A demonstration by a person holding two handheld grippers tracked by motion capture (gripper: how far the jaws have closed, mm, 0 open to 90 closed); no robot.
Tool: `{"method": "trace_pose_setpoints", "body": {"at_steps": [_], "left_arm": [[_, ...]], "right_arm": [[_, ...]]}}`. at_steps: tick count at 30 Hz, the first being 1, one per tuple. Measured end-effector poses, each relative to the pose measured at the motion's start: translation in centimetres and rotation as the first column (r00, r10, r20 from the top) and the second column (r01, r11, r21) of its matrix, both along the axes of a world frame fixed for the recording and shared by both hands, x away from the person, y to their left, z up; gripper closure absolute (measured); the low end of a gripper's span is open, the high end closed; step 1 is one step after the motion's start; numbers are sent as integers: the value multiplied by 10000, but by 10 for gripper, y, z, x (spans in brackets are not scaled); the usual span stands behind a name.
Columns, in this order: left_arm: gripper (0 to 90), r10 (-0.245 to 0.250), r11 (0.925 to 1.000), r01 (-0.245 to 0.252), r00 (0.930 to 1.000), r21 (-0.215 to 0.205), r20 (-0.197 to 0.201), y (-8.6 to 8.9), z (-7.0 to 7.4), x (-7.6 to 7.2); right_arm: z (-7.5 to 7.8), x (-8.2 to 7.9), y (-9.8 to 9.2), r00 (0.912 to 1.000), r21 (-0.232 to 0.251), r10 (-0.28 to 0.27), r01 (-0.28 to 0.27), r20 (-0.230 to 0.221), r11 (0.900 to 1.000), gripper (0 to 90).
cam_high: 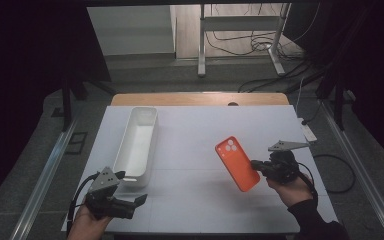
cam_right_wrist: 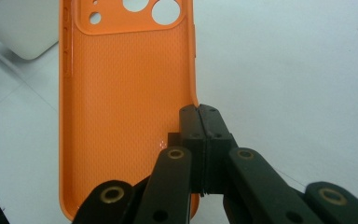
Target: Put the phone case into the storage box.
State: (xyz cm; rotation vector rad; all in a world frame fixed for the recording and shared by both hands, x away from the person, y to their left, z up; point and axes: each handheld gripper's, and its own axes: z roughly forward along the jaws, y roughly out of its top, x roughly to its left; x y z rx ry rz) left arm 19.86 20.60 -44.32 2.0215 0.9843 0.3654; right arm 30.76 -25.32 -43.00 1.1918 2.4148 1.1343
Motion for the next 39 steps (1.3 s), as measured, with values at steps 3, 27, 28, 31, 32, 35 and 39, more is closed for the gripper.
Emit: {"method": "trace_pose_setpoints", "body": {"at_steps": [3,27,28,31,32,35,39], "left_arm": [[0,-143,9999,143,9999,46,16,-5,1,4],[0,-760,9967,754,9970,-296,-173,-38,8,31],[0,-812,9964,807,9965,-257,-173,-40,8,33],[0,-850,9962,846,9962,-222,-176,-43,8,35],[0,-873,9959,868,9960,-256,-201,-44,8,36],[0,-959,9950,951,9951,-316,-256,-46,9,38],[0,-1015,9946,1006,9943,-260,-333,-50,9,41]], "right_arm": [[1,0,1,10000,43,-18,18,3,10000,886],[3,-2,10,9999,275,109,-111,91,9996,885],[3,-2,11,9998,292,146,-149,102,9995,886],[3,-2,13,9998,310,173,-176,117,9994,885],[3,-2,14,9997,310,202,-206,139,9993,886],[4,-3,16,9996,326,221,-226,152,9992,886],[4,-3,18,9994,348,271,-278,194,9990,885]]}}
